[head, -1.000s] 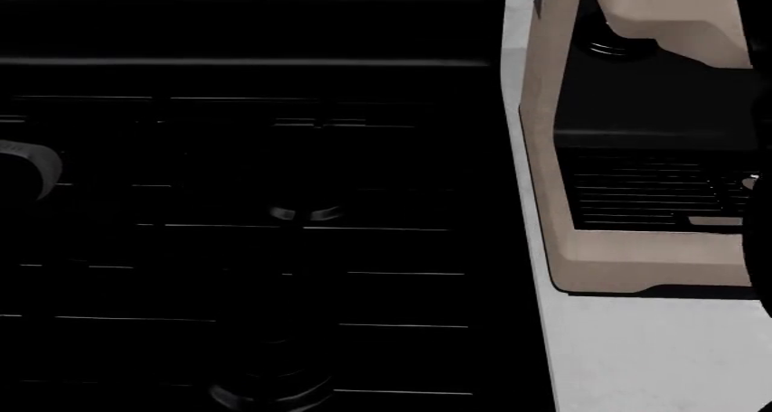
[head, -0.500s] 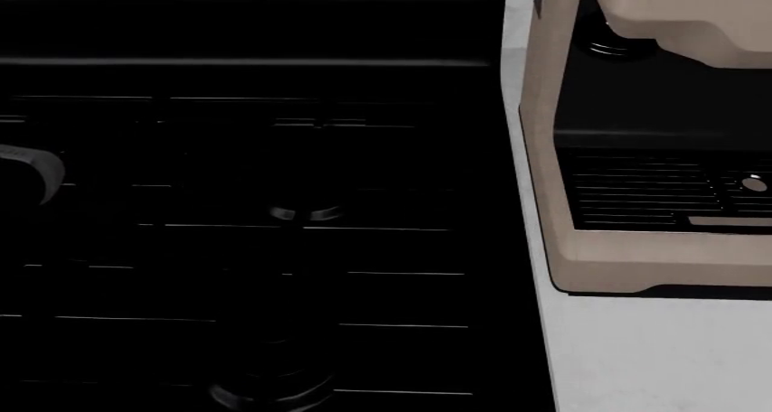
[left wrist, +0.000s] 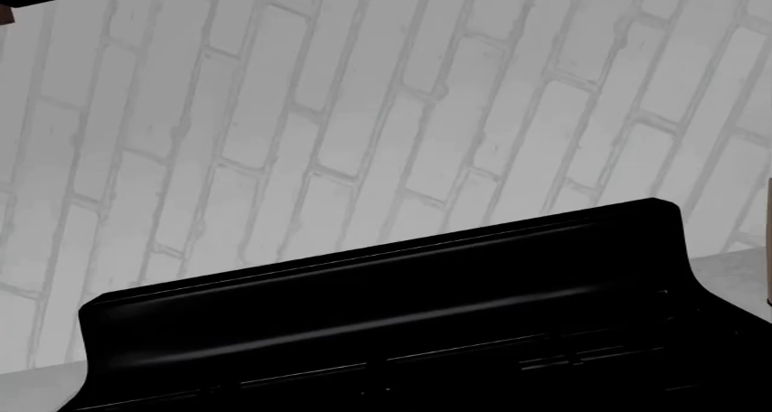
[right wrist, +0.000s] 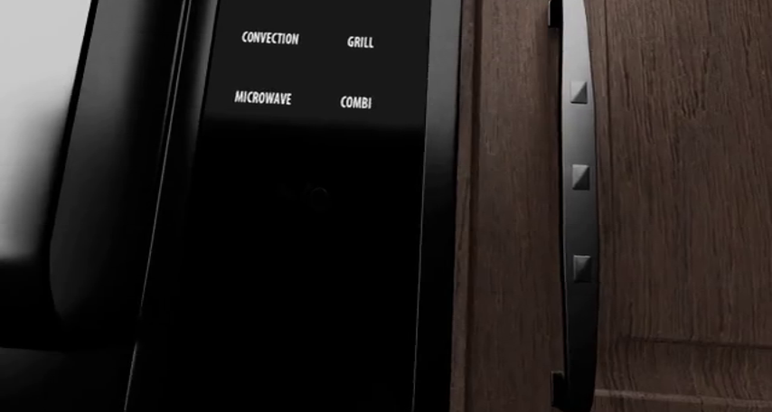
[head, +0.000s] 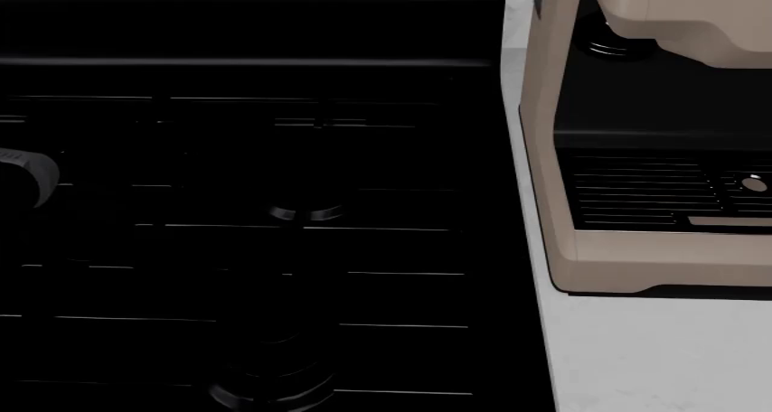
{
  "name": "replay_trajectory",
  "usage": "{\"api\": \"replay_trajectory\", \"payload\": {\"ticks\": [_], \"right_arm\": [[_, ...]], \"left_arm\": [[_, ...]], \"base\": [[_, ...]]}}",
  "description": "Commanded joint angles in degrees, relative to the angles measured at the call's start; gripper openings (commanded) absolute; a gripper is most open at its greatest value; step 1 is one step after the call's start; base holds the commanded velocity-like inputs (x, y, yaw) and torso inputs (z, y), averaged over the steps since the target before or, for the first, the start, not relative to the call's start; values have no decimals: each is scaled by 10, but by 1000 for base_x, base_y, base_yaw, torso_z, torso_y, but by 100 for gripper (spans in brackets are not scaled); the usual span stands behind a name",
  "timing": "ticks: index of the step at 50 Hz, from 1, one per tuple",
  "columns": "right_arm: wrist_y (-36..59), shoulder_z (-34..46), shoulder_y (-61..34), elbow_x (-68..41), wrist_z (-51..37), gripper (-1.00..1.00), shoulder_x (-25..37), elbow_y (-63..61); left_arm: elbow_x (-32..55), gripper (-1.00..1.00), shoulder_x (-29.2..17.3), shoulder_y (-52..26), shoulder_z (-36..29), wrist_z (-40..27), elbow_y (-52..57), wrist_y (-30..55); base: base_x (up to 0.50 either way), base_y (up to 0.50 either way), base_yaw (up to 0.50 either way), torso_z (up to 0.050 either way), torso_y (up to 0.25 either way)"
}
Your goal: Press the start button on the microwave
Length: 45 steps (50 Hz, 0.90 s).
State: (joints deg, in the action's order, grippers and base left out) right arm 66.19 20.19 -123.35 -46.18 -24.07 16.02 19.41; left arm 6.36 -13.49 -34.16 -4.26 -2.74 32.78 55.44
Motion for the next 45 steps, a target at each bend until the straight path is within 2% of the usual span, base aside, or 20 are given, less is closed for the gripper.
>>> {"api": "replay_trajectory", "payload": {"ticks": [1,19,45], "right_arm": [[-17,-6,-11,15,22,-100,-30,39],[-7,-10,14,6,10,-100,-25,27],[-66,24,22,27,67,-100,-37,88]], "left_arm": [[3,100,9,0,15,9,-11,-6],[6,100,6,6,14,4,-9,-11],[12,100,1,10,11,1,-22,-25]], "base": [[0,0,0,0,0],[0,0,0,0,0],[0,0,0,0,0]]}}
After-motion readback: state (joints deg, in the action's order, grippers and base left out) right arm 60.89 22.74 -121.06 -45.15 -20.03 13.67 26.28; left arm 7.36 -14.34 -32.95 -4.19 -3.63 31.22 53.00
